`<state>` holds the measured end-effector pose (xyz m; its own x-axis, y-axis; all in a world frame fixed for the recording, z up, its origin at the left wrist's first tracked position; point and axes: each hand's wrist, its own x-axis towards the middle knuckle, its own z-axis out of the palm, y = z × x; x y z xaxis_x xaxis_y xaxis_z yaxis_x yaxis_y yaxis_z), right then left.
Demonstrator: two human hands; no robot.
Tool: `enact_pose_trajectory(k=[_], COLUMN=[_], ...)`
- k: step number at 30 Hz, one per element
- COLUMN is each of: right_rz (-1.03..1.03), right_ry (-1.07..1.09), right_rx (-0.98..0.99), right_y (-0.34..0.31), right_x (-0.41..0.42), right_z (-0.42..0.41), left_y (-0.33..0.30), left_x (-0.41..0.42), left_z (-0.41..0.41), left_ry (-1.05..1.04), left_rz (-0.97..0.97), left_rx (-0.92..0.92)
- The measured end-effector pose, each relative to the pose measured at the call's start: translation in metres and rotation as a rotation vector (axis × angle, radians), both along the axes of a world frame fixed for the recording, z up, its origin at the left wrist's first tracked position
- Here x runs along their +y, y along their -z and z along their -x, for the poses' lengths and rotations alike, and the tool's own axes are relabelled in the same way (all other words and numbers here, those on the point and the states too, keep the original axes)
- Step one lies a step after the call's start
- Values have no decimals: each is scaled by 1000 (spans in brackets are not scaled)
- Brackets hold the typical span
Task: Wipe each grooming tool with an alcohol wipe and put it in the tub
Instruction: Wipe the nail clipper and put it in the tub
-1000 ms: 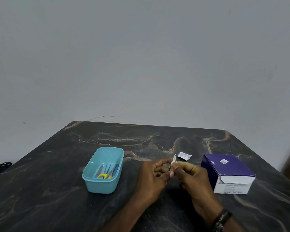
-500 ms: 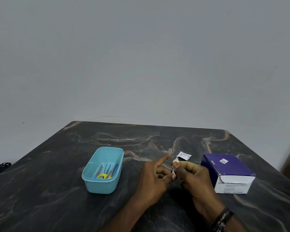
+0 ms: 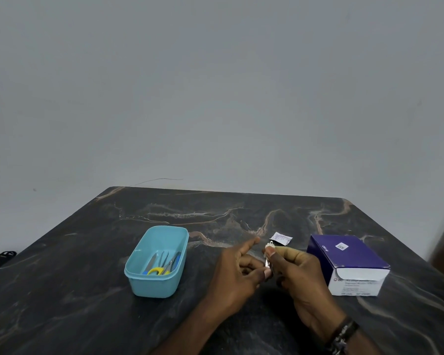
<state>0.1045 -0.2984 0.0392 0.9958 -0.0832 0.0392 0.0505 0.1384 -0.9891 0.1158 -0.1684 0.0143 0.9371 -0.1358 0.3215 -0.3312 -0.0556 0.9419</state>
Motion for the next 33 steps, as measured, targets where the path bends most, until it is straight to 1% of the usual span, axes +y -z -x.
enact_pose_trajectory(k=[5, 9, 13, 19, 23, 27, 30, 33], right_rz=[-12, -12, -62, -40, -33, -89, -72, -24], right_ry=[-81, -17, 39, -108, -30, 40, 14, -3], right_rx=[47, 31, 21, 45, 31, 49, 48, 32], right_y=[-1, 1, 5, 5, 9, 8, 8, 10], right_x=[2, 1, -4, 0, -1, -2, -2, 0], right_z=[2, 0, -6, -2, -6, -9, -7, -7], left_y=[0, 2, 1, -1, -3, -4, -7, -9], left_x=[3, 3, -1, 6, 6, 2, 2, 1], left_z=[-3, -1, 3, -1, 3, 7, 10, 10], left_ry=[-59, 2, 68, -18, 46, 95, 72, 0], left_rz=[5, 4, -36, -9, -7, -44, -71, -81], left_rx=[-13, 13, 17, 2, 43, 67, 55, 54])
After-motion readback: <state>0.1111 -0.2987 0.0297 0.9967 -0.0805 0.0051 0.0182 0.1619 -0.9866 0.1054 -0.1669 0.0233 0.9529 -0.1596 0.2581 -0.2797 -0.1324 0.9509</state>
